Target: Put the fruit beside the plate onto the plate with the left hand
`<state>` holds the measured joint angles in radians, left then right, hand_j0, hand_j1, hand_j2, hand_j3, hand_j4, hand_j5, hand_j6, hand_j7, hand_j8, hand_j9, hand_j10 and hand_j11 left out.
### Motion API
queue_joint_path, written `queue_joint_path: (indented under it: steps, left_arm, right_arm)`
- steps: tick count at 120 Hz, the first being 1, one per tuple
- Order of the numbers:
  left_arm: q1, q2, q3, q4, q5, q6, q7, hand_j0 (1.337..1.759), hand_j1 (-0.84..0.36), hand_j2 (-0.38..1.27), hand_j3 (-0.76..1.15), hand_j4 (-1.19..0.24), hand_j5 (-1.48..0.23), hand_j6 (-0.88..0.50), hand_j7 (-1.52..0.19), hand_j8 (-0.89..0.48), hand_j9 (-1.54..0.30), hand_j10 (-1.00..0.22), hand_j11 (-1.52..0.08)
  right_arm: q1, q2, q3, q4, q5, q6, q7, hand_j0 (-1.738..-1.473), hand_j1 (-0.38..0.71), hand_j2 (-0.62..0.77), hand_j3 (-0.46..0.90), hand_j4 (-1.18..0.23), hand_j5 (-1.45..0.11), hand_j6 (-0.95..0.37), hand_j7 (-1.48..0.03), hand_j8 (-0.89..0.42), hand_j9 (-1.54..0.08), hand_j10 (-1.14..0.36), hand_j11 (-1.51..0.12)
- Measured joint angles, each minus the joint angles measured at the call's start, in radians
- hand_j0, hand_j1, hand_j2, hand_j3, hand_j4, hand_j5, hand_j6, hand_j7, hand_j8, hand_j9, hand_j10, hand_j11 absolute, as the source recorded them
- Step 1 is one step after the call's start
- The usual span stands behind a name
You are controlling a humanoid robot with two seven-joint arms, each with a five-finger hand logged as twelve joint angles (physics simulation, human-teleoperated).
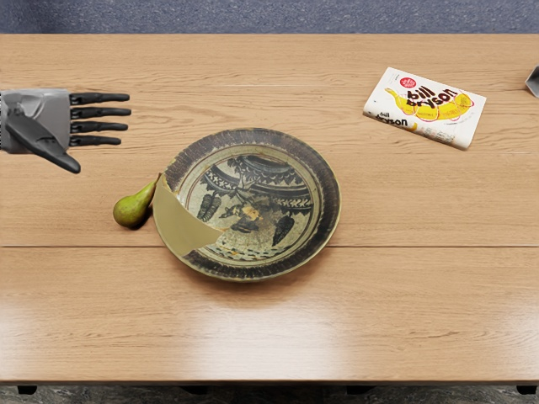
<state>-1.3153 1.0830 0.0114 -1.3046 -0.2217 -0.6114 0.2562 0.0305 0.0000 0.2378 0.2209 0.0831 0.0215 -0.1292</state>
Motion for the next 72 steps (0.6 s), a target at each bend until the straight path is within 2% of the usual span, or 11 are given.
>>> queue_joint_path:
  steps: [18, 34, 54, 72]
  left_arm:
    - [-0.005, -0.001, 0.000, -0.008, 0.001, 0.000, 0.001, 1.658, 0.35, 0.00, 0.00, 0.00, 0.00, 0.00, 0.00, 0.00, 0.00, 0.00, 0.00]
    - [-0.047, -0.023, -0.002, -0.008, 0.037, 0.000, 0.001, 1.658, 0.35, 0.00, 0.00, 0.00, 0.00, 0.00, 0.00, 0.00, 0.00, 0.00, 0.00]
    - [-0.064, -0.077, -0.011, -0.010, 0.172, 0.000, 0.002, 1.658, 0.35, 0.00, 0.00, 0.00, 0.00, 0.00, 0.00, 0.00, 0.00, 0.00, 0.00]
    - [-0.107, -0.062, -0.019, -0.026, 0.336, 0.000, 0.004, 1.658, 0.35, 0.00, 0.00, 0.00, 0.00, 0.00, 0.00, 0.00, 0.00, 0.00, 0.00]
  right_arm:
    - [0.000, 0.000, -0.005, 0.001, -0.002, 0.000, 0.000, -1.658, -0.32, -0.01, 0.00, -0.03, -0.03, -0.03, -0.03, -0.03, -0.03, -0.03, -0.03]
    - [0.000, 0.000, -0.005, 0.001, -0.003, 0.000, 0.001, -1.658, -0.32, -0.01, 0.00, -0.03, -0.03, -0.03, -0.03, -0.03, -0.03, -0.03, -0.03]
    - [0.001, 0.000, -0.005, 0.001, -0.003, 0.000, 0.002, -1.658, -0.32, -0.01, 0.00, -0.03, -0.03, -0.03, -0.03, -0.03, -0.03, -0.03, -0.03]
    - [0.001, 0.000, -0.005, 0.001, -0.004, 0.000, 0.002, -1.658, -0.32, -0.01, 0.00, -0.03, -0.03, -0.03, -0.03, -0.03, -0.03, -0.03, -0.03]
